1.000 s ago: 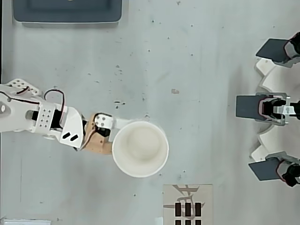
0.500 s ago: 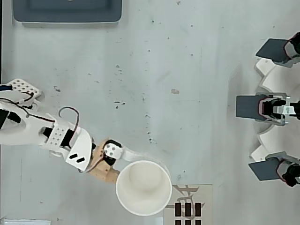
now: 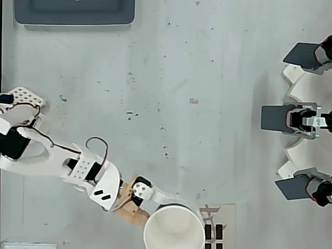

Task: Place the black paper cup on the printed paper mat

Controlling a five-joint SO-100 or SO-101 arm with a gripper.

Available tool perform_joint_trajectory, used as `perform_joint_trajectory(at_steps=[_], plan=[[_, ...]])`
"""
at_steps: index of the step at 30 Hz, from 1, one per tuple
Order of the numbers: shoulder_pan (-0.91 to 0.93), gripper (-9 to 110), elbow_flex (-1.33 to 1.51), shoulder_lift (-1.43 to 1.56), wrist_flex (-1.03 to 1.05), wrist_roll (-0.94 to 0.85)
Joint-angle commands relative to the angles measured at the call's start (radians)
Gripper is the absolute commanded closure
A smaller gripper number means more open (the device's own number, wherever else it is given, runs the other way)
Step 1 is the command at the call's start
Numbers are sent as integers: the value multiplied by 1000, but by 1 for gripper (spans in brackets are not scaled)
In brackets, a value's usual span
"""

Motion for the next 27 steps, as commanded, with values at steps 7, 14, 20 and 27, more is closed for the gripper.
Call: perform_joint_trajectory(at_steps=[7, 14, 20, 27], plan=[[25, 91, -236, -140, 34, 5], [25, 91, -440, -276, 91, 5], [25, 91, -597, -397, 103, 5], [32, 91, -828, -540, 186, 3]])
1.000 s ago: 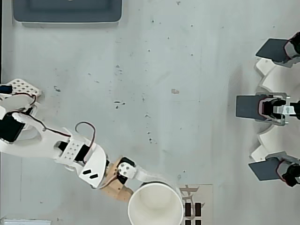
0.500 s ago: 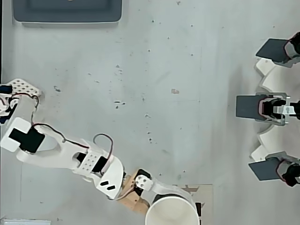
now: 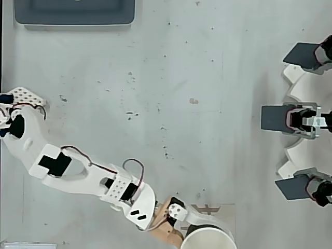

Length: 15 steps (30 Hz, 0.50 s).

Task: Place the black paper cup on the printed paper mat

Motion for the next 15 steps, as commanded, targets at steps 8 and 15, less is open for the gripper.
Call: perform_joint_trajectory(at_steps=[8, 15], plan=[[32, 91, -242, -123, 61, 3], [32, 91, -345, -215, 71, 3]])
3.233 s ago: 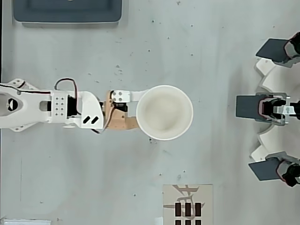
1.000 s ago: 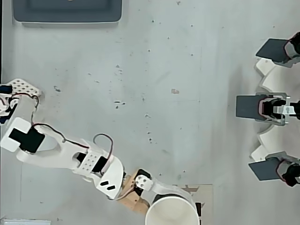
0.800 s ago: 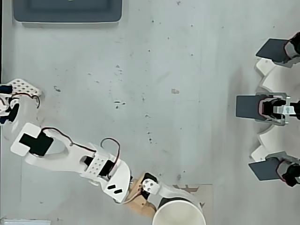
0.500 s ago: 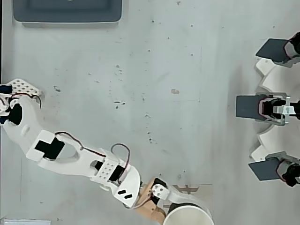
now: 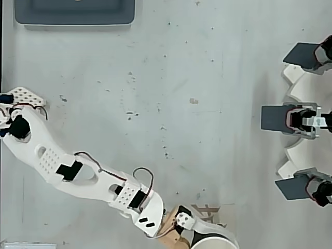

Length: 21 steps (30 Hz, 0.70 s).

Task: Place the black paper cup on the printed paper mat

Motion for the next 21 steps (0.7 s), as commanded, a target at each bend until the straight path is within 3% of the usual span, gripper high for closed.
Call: perform_joint_trajectory(at_steps=[1, 21], plan=[[11, 91, -71, 3, 5, 3], [6, 89, -129, -121, -34, 25]])
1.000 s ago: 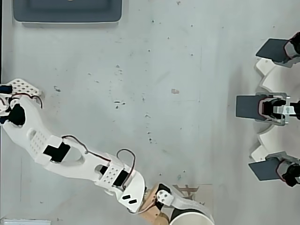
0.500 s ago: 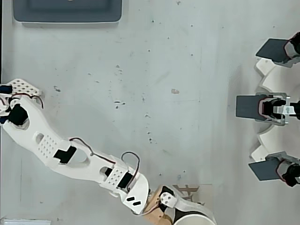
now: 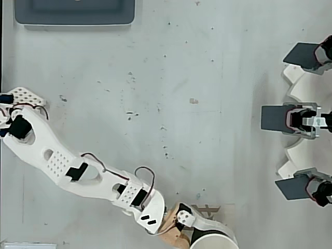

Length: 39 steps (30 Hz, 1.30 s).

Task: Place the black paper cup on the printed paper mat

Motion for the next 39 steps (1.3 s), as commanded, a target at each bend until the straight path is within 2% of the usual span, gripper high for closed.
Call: perform_joint_trajectory(at_steps=[1, 23, 31, 39], plan=[[6, 89, -40, 11, -28, 9], [77, 50, -32, 34, -3, -14], [130, 44, -17, 72, 46, -44], [137, 42, 141, 224, 51, -49]])
